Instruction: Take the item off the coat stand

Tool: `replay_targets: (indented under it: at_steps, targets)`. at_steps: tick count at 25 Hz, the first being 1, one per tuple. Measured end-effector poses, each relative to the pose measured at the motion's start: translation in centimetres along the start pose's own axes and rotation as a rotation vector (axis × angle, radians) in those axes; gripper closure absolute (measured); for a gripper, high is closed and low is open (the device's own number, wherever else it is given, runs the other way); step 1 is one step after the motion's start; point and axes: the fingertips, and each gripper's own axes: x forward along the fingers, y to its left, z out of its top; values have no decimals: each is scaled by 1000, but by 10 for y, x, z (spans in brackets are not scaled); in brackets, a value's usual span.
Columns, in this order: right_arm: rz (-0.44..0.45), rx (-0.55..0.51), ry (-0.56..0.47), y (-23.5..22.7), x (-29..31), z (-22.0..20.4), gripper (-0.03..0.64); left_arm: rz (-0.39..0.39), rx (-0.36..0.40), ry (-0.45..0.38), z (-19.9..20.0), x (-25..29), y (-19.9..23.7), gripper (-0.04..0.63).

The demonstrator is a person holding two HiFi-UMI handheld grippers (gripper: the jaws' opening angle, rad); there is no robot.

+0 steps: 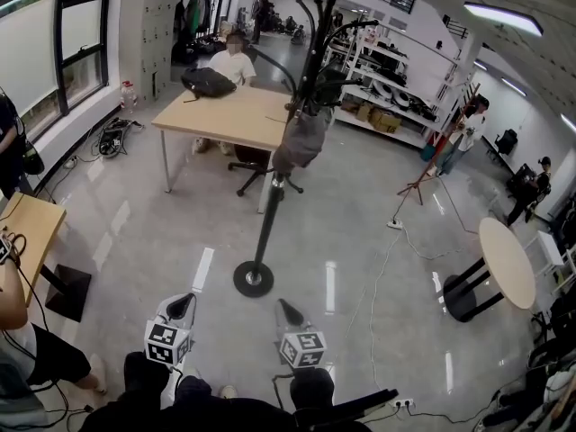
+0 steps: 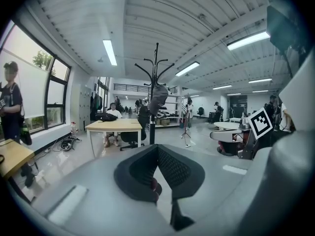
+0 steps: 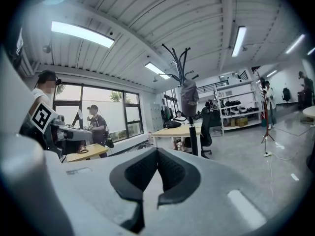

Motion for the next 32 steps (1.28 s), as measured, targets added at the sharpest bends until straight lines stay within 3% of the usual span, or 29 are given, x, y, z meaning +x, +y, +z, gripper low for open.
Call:
replay_targets:
  at_steps: [10, 18, 32]
  targets:
    - [-52, 9, -1, -24, 20, 4, 615, -63, -13, 31, 9, 36, 5, 592]
    - [-99, 16, -10, -41, 56, 22, 615, -102, 16, 13, 27, 82, 30, 592]
    - [-175, 12, -31, -66, 121, 55, 615, -177, 3, -5, 61, 157, 73, 592]
